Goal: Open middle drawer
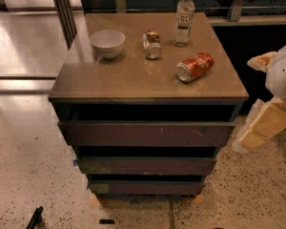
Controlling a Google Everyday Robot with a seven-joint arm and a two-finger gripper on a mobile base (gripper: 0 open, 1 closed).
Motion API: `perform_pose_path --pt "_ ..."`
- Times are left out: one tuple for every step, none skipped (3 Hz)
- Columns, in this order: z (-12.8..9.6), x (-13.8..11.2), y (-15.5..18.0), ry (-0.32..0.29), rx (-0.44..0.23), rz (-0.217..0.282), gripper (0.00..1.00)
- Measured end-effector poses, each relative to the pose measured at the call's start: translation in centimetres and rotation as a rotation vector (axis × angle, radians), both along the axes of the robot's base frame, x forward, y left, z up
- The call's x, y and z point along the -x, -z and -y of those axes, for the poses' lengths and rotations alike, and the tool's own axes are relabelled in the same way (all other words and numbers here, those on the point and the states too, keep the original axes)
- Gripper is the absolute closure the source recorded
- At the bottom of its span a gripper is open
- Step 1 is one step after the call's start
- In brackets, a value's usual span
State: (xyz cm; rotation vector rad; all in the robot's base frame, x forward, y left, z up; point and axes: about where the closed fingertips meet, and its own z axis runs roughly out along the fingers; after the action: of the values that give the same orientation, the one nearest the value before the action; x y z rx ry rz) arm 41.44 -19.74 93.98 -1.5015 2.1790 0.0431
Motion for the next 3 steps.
perform_pose_path --pt "-2.1 2.8 3.8 0.151 -0.162 -0.017 0.0" --pt "-4.1 3.7 11.0 0.297 -0.275 -0.093 0.0" --pt "-5.4 3.2 19.1 0.406 -0.327 -0.168 0.0"
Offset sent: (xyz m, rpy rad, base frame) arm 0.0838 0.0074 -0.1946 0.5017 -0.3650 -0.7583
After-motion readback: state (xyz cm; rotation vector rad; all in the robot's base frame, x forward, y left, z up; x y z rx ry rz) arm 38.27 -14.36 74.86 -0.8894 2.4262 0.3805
